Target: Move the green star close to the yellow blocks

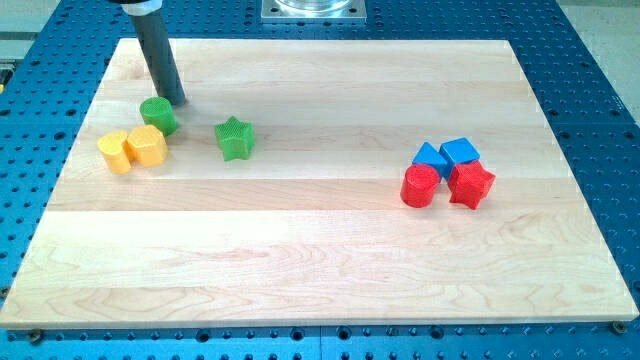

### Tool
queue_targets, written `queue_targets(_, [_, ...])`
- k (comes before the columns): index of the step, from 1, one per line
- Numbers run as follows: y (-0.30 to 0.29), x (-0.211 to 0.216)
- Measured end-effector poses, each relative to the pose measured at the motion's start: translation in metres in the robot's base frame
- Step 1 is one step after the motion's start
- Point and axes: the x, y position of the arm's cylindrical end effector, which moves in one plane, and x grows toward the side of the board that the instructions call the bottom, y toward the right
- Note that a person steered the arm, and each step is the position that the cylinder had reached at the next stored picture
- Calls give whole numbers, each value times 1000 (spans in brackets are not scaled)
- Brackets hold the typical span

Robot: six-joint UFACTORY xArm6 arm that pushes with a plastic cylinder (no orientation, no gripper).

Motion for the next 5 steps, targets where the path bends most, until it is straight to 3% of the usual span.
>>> queue_targets(1, [11, 45])
queue_targets(2, [44, 26])
queue_targets(3, [143, 8])
queue_targets(5, [134, 66])
